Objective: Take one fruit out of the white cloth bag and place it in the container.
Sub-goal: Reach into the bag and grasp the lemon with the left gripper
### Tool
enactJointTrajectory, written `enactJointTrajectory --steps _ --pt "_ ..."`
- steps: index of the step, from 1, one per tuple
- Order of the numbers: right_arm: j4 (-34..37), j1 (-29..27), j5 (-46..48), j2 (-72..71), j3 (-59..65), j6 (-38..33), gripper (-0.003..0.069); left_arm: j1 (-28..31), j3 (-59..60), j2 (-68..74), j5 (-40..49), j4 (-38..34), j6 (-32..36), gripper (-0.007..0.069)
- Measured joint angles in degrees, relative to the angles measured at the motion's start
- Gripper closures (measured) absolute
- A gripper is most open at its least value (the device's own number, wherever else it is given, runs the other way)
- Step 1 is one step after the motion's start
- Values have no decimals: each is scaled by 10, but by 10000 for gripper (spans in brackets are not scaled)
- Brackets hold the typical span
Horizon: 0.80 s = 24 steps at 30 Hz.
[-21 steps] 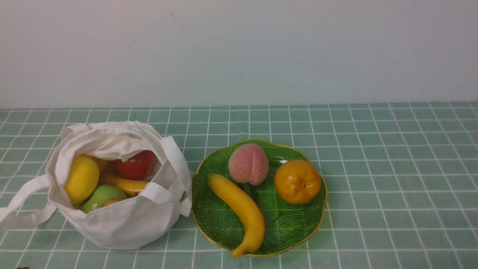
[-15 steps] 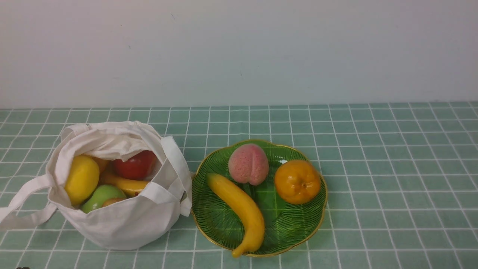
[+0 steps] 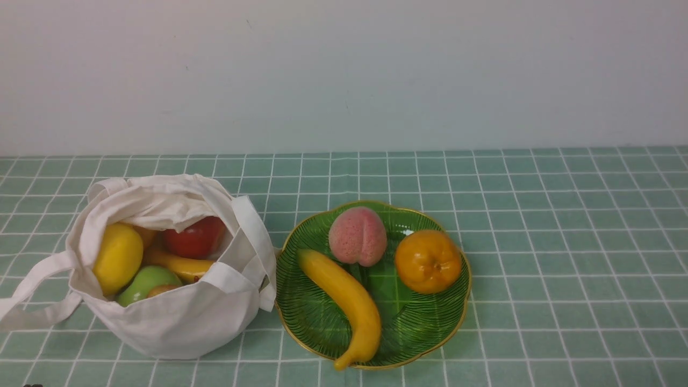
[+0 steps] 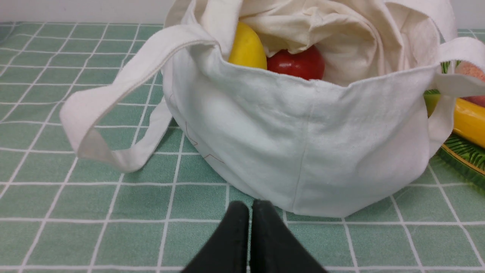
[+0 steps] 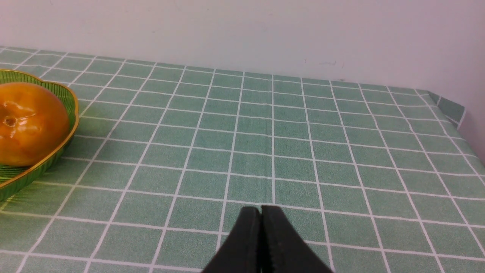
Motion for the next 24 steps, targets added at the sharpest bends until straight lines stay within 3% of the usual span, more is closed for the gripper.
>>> enactJointTrajectory --steps 14,15,16,18,24 --pt "0 0 0 0 0 0 674 0 0 0 -8 -12 -17 632" --pt "0 0 0 0 0 0 674 0 2 0 -29 -68 -53 632" --pt "0 0 0 0 0 0 674 0 2 0 -35 -75 -58 632" --pt "0 0 0 0 0 0 674 0 2 0 -75 -183 -114 632" --pt "0 0 0 0 0 0 674 0 2 0 -152 -283 -125 632"
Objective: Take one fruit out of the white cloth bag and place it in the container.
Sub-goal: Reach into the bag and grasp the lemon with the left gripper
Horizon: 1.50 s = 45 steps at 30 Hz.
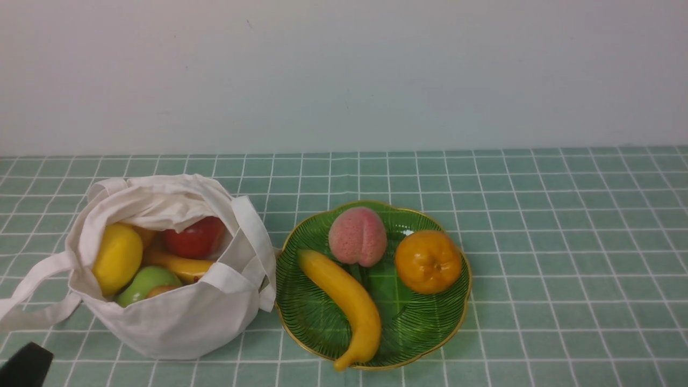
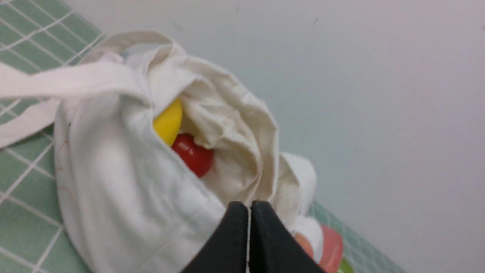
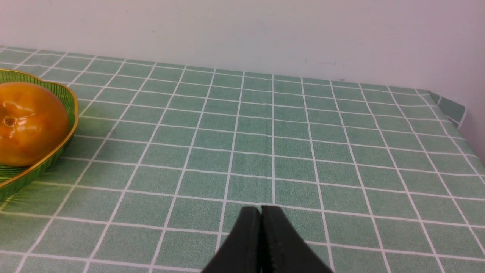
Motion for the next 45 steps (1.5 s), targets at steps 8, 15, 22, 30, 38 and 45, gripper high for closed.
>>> enactJointTrajectory --steps 8,15,22,30,38,45 --pt "0 0 0 0 0 0 674 0 -16 20 -275 -13 17 632" --pt "0 0 0 0 0 0 674 0 -241 148 -82 147 33 632" --pt "0 0 0 0 0 0 674 0 -469 405 329 264 67 632" --pt "0 0 0 0 0 0 674 0 -574 665 436 272 128 632" --pt "0 0 0 0 0 0 674 -25 -607 798 422 276 180 631" --pt "0 0 0 0 0 0 674 -48 -610 838 379 306 169 572"
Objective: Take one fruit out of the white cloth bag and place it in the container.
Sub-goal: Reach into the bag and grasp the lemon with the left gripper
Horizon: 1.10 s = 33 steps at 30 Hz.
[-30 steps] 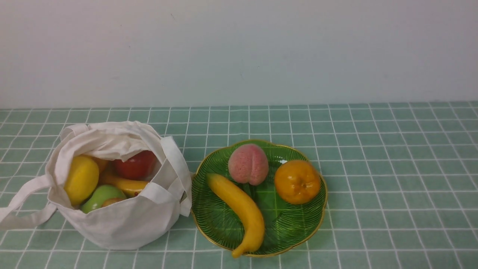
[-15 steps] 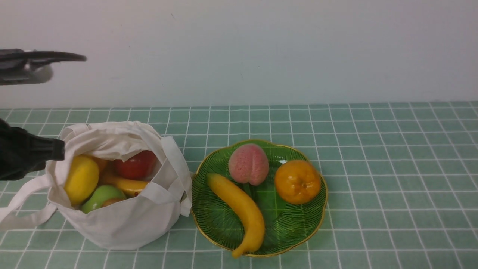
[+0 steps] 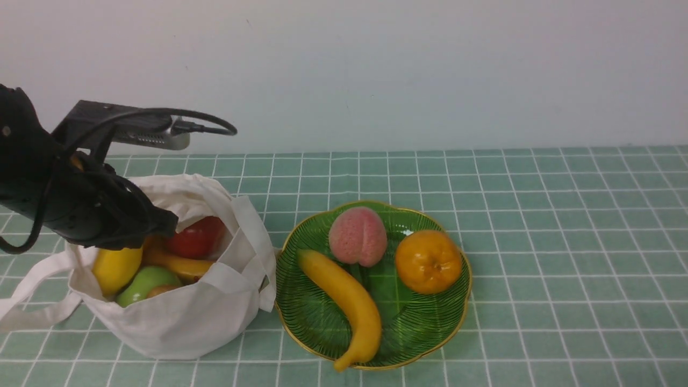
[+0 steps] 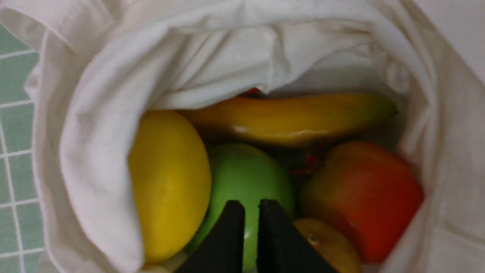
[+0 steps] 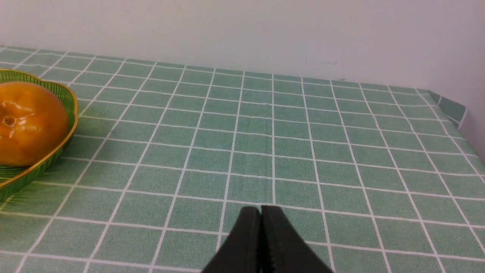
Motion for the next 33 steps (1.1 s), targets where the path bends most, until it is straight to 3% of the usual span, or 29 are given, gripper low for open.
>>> enactJointTrajectory --steps 2,10,14,25,33 --pt "0 0 0 0 0 0 674 0 0 9 0 18 -14 548" --pt "0 0 0 0 0 0 674 0 0 40 -9 144 -131 323" --pt "0 0 0 0 0 0 674 0 0 46 -31 161 -152 244" --pt "0 0 0 0 0 0 674 -1 0 61 -33 238 -192 212" --pt "0 0 0 0 0 0 674 -1 0 88 -32 246 -207 212"
